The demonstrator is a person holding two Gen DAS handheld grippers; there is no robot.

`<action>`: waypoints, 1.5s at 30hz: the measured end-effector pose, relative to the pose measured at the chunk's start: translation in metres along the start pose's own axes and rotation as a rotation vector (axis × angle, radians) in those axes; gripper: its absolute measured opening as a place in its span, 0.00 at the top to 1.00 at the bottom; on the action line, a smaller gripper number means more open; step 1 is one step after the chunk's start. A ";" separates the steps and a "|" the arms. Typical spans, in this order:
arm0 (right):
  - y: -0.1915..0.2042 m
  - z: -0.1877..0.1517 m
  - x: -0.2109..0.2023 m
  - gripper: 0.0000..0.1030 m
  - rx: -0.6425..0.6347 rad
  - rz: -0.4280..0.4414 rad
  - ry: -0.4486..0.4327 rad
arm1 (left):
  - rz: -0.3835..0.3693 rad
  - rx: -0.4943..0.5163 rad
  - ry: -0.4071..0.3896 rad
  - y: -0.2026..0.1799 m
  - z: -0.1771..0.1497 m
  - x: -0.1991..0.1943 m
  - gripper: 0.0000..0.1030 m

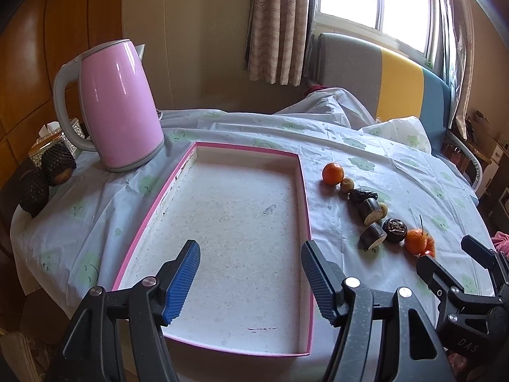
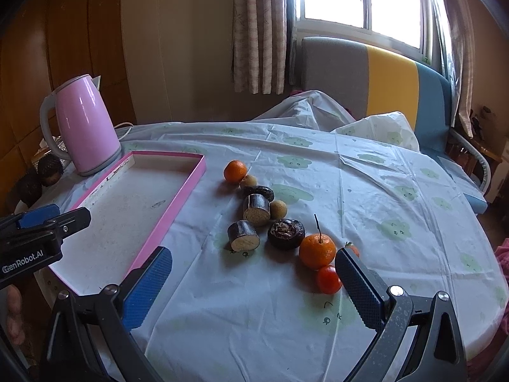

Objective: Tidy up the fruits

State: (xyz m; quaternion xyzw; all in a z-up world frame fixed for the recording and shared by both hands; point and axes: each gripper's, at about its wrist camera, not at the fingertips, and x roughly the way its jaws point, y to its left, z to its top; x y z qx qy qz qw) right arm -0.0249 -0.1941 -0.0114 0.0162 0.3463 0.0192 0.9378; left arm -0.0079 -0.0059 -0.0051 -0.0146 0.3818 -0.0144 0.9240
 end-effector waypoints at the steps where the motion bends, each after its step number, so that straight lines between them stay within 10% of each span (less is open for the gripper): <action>1: 0.000 0.000 0.000 0.00 -0.002 -0.001 -0.003 | -0.002 0.002 0.001 -0.001 0.000 0.000 0.35; 19: -0.014 -0.003 -0.001 0.01 0.022 0.001 -0.012 | -0.025 0.043 0.006 -0.014 0.000 0.001 0.35; 29: -0.049 -0.013 0.011 0.30 0.086 -0.002 0.069 | -0.104 0.087 0.067 -0.029 -0.003 0.013 0.31; 37: -0.091 -0.026 0.022 0.33 0.152 -0.032 0.147 | -0.187 0.139 0.111 -0.047 -0.006 0.022 0.20; 45: -0.114 -0.032 0.039 0.69 0.223 -0.037 0.179 | -0.265 0.185 0.198 -0.066 -0.008 0.034 0.21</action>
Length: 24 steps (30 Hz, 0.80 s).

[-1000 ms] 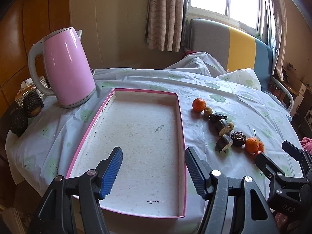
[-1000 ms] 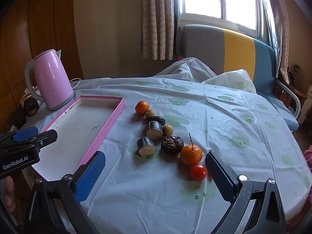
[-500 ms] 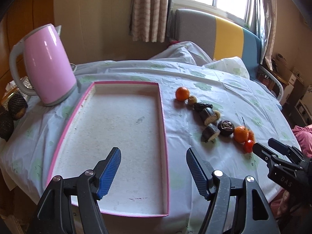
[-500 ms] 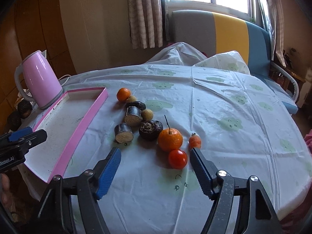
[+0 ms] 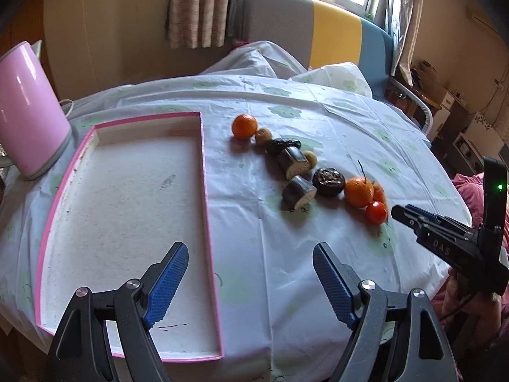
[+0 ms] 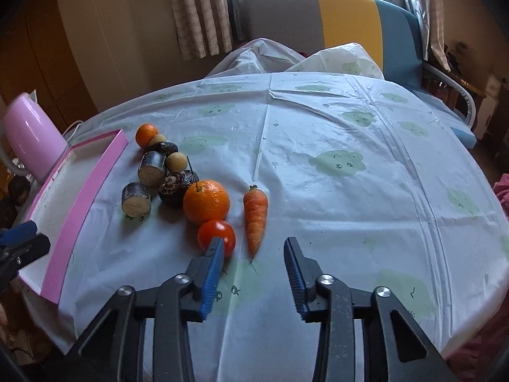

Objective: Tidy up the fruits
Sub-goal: 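Move the right gripper to the carrot and close on it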

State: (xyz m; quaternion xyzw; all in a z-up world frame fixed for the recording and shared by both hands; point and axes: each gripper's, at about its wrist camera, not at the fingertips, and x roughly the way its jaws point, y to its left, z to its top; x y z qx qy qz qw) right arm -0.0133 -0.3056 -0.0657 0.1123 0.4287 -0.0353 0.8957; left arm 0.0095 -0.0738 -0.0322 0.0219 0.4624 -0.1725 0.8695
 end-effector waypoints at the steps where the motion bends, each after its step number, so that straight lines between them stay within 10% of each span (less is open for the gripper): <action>1: -0.003 0.002 0.000 0.70 0.017 0.005 -0.004 | -0.007 -0.005 0.011 -0.001 0.001 0.002 0.21; 24: -0.023 0.019 0.034 0.79 -0.086 -0.043 0.045 | -0.282 0.097 0.112 -0.063 0.021 0.050 0.36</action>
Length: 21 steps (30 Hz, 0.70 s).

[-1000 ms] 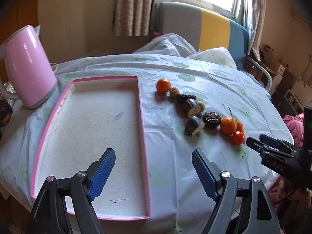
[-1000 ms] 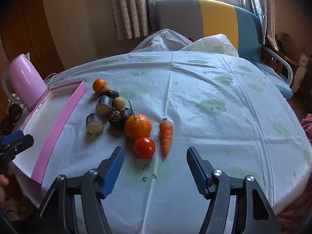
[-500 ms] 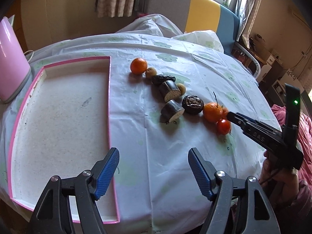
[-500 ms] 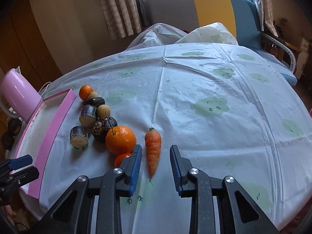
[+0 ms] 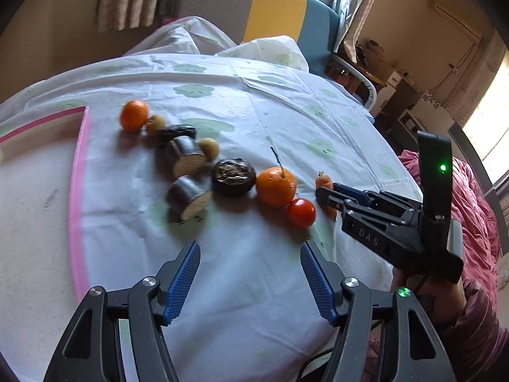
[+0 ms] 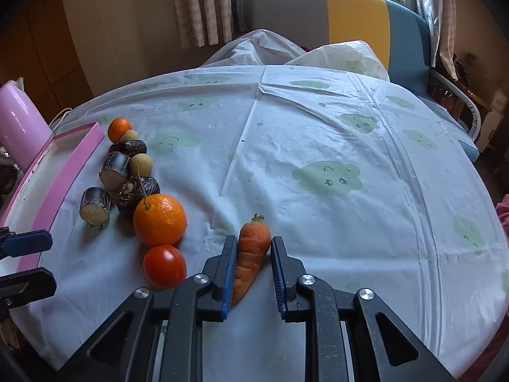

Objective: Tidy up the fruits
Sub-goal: 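Move the right gripper to the carrot and close on it, then grasp the red cherry tomato with the left gripper while the right gripper holds the carrot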

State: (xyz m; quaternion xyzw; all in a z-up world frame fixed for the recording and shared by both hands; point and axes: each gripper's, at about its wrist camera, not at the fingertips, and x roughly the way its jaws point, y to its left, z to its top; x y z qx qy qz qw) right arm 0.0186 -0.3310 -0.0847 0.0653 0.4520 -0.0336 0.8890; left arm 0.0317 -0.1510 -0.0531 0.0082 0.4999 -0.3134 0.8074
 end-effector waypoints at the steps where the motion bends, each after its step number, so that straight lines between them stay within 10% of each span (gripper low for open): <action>1: -0.002 -0.002 0.000 0.79 0.000 0.001 0.006 | -0.002 -0.001 0.012 -0.003 0.002 0.005 0.35; 21: -0.019 -0.015 -0.006 0.79 0.022 0.080 -0.060 | -0.016 -0.050 0.108 -0.038 0.021 0.051 0.59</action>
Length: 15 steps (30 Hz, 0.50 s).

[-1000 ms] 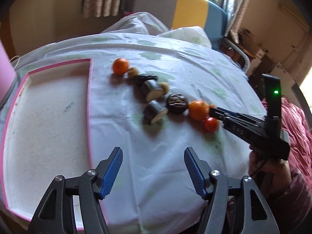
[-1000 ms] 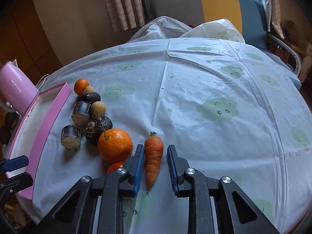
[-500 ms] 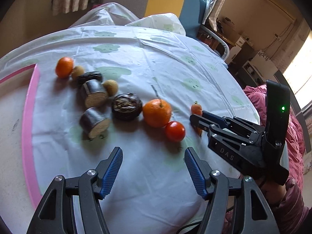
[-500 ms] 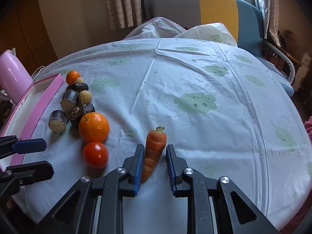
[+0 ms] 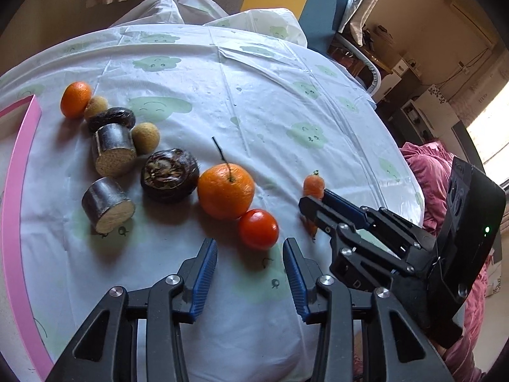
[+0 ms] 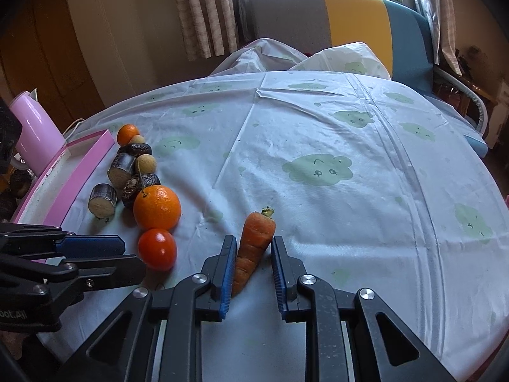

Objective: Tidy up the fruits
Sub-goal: 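Grasp the red cherry tomato with the left gripper while the right gripper holds the carrot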

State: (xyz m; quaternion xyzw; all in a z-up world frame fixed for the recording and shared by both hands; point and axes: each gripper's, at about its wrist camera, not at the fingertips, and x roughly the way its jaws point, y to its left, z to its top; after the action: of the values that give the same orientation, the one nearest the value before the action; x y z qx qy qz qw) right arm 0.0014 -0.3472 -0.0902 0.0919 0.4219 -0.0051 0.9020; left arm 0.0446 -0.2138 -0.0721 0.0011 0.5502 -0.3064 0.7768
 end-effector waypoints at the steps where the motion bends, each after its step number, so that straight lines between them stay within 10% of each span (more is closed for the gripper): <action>1: -0.001 0.000 0.000 0.79 0.002 0.002 -0.001 | -0.005 -0.004 0.004 -0.001 0.001 0.002 0.59; 15: -0.002 -0.002 -0.001 0.78 0.010 0.001 -0.014 | 0.004 0.004 -0.015 0.003 -0.003 0.003 0.73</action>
State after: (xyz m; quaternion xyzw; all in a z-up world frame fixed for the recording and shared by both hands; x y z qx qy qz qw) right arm -0.0011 -0.3488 -0.0912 0.0965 0.4156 -0.0071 0.9044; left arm 0.0444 -0.2122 -0.0767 0.0016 0.5436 -0.3060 0.7816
